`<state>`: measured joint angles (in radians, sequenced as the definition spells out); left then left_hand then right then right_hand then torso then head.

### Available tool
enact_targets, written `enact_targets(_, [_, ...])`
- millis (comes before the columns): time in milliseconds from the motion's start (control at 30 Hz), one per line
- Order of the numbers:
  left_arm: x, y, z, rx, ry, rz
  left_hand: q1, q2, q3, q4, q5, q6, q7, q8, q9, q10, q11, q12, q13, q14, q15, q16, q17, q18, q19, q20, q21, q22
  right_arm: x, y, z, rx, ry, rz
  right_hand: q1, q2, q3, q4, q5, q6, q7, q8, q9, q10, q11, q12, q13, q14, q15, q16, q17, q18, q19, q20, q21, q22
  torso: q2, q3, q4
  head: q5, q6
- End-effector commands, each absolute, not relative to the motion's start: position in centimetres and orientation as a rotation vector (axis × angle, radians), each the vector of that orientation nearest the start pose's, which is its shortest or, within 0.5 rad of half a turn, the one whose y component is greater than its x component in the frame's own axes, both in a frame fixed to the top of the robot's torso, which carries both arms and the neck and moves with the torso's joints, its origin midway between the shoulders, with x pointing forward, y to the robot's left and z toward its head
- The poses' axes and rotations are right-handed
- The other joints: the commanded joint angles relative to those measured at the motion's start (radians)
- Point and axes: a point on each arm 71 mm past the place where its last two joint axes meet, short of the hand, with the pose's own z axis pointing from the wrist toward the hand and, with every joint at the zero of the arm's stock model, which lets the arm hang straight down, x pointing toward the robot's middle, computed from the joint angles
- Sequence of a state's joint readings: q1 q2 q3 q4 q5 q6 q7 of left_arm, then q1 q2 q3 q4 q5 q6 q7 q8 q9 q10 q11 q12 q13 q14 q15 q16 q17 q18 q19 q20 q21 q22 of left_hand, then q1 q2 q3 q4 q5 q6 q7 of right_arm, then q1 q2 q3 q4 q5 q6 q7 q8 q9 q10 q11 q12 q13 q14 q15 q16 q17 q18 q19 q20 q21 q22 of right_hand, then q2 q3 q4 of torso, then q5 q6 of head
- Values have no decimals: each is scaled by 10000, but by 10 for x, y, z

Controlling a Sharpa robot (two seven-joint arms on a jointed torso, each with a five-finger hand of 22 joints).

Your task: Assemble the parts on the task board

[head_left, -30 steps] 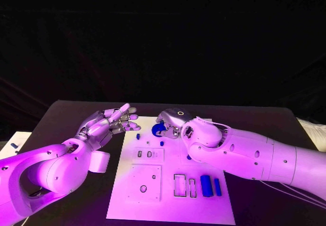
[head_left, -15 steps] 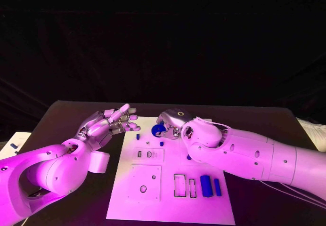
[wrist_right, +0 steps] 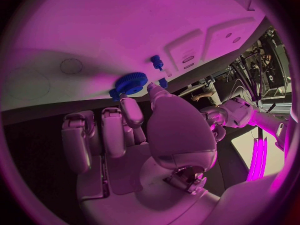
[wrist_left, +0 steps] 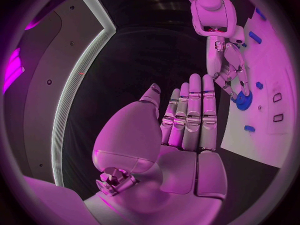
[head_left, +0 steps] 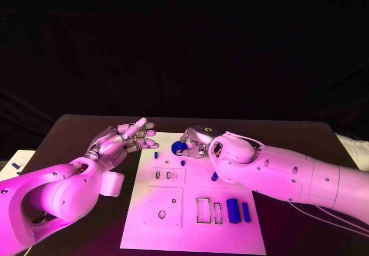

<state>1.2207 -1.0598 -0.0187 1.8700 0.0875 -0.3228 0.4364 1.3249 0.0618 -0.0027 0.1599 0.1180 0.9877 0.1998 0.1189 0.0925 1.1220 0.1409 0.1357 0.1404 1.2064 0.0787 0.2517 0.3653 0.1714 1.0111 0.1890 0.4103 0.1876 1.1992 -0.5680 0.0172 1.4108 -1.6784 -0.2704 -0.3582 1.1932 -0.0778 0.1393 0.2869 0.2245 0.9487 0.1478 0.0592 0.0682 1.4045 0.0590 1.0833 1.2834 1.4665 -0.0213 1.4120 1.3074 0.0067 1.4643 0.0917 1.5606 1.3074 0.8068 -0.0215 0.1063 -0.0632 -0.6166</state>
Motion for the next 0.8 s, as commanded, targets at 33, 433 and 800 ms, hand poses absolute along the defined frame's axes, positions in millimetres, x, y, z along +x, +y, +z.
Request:
enact_targets(33, [424, 211, -131, -11320, 13749, -17479, 102, -31, -13, -64, -16, -28, 54, -37, 12, -97, -2, -34, 9, -70, 34, -20, 16, 102, -65, 20, -17, 8, 506, -100, -177, -2260, 16929, 5214, -107, 10, -57, -2, 43, 12, -13, 38, 5, 51, 1, 60, 14, 680, 81, 52, 926, -21, 919, 83, 24, 2457, 1, -6, 12, -18, -14])
enact_targets(433, [424, 212, -131, -11330, 13731, -17441, 102, -31, -13, -64, -16, -28, 54, -37, 12, -97, -2, -34, 9, -70, 34, -20, 16, 102, -65, 20, -17, 8, 505, -117, -166, -1628, 15510, 5342, 72, -52, -128, -127, 186, 20, 3, 49, 7, 40, 8, 55, 30, 675, 85, 45, 917, -18, 912, 83, 21, 2449, -5, -6, -13, -38, 26])
enact_targets(800, [425, 214, -131, -11343, 13708, -17397, 102, -31, -13, -64, -16, -28, 54, -37, 12, -97, -2, -34, 9, -70, 34, -20, 16, 102, -65, 20, -17, 8, 488, -161, -140, -927, 14233, 7037, 633, -60, -120, -401, 481, 230, -16, 97, 36, 4, -14, -27, 12, 659, 73, 19, 894, -16, 906, 80, 16, 2442, -31, 13, -59, -124, 123])
